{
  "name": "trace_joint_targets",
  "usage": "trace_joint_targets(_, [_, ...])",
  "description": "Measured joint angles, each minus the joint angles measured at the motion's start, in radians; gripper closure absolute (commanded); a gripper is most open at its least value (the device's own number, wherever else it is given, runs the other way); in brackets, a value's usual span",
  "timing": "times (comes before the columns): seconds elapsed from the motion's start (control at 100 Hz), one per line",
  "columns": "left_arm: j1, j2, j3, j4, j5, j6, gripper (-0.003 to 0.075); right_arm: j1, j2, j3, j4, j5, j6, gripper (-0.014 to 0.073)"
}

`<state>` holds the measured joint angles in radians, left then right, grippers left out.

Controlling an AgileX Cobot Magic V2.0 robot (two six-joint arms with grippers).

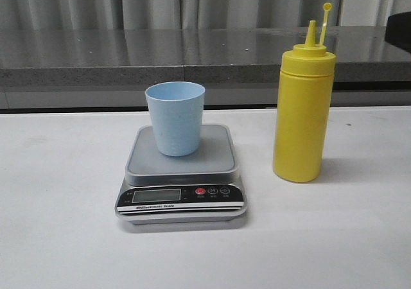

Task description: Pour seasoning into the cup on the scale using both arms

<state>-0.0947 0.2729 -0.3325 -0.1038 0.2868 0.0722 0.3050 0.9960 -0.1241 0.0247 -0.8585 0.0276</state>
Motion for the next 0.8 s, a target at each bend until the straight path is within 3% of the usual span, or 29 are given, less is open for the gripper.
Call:
trace_joint_targets(0.37, [0.0, 0.0, 0.0, 0.0, 0.0, 0.0, 0.074, 0.0, -0.381, -0.038, 0.066, 0.559, 0.0, -0.0073])
trace_joint_targets(0.52, [0.0, 0.0, 0.0, 0.0, 0.0, 0.0, 0.074, 0.0, -0.463, -0.111, 0.068, 0.786, 0.0, -0.0073])
trace_joint_targets(0.65, [0.0, 0.0, 0.0, 0.0, 0.0, 0.0, 0.074, 0.0, -0.496, -0.149, 0.068, 0.897, 0.0, -0.007])
trace_joint_targets(0.75, [0.0, 0.0, 0.0, 0.0, 0.0, 0.0, 0.074, 0.0, -0.503, -0.156, 0.068, 0.935, 0.0, -0.0011])
trace_joint_targets(0.8, [0.0, 0.0, 0.0, 0.0, 0.0, 0.0, 0.074, 0.0, -0.503, -0.158, 0.068, 0.945, 0.0, 0.0067])
